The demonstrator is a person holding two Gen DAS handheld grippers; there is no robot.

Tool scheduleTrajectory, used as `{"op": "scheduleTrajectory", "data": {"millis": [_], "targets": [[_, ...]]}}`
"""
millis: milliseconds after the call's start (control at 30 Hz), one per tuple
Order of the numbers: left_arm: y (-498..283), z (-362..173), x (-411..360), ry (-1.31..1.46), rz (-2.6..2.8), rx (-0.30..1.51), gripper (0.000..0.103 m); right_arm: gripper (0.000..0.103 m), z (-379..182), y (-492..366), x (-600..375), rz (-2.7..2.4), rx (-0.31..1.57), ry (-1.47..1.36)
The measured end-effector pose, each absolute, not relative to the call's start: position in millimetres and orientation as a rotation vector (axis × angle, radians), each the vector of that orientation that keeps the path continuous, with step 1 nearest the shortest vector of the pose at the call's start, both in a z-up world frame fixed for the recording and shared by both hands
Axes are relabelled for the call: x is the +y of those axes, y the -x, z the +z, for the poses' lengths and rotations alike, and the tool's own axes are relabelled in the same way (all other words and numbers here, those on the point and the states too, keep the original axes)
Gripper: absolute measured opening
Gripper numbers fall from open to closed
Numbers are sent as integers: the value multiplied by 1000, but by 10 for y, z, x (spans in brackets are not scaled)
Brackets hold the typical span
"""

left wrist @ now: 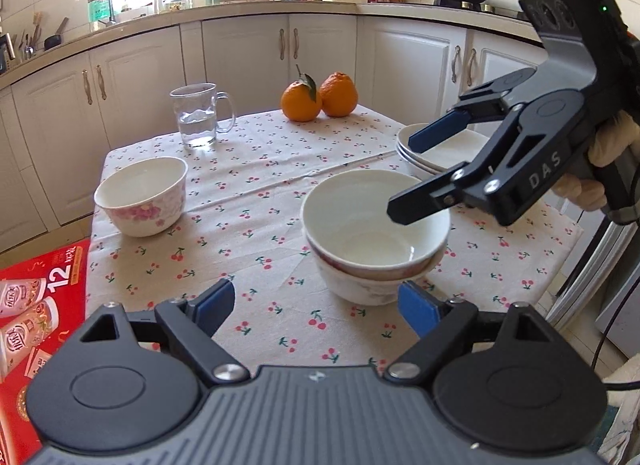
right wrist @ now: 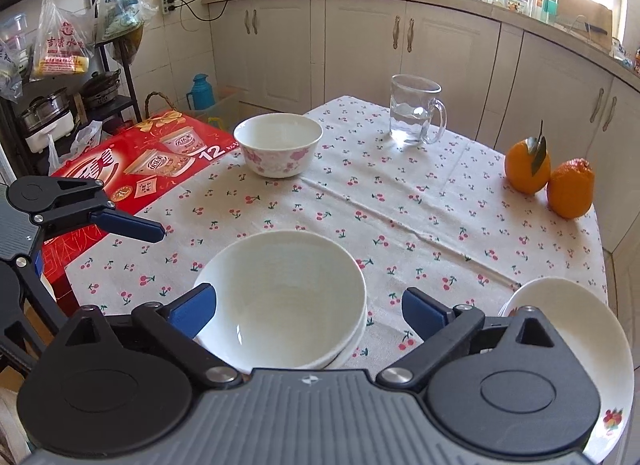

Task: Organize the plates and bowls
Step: 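Move the right tool to the pink-decal bowl rim and close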

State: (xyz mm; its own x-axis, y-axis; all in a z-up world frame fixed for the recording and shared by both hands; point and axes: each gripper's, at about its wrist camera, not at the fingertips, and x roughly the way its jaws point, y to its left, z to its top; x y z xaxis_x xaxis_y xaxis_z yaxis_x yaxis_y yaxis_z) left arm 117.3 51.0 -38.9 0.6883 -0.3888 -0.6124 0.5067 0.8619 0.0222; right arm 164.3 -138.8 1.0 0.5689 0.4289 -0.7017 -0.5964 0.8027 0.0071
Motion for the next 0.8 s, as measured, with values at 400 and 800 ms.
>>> {"op": "scheduleTrajectory", "data": {"millis": [400, 800], "targets": [[-1700, -446, 1070, -172, -291, 597, 89, 102, 240, -2095, -857, 712, 750, 318], [-2496, -647, 1213, -171, -233, 581, 89, 102, 128, -3043, -383, 809, 820, 359]]}}
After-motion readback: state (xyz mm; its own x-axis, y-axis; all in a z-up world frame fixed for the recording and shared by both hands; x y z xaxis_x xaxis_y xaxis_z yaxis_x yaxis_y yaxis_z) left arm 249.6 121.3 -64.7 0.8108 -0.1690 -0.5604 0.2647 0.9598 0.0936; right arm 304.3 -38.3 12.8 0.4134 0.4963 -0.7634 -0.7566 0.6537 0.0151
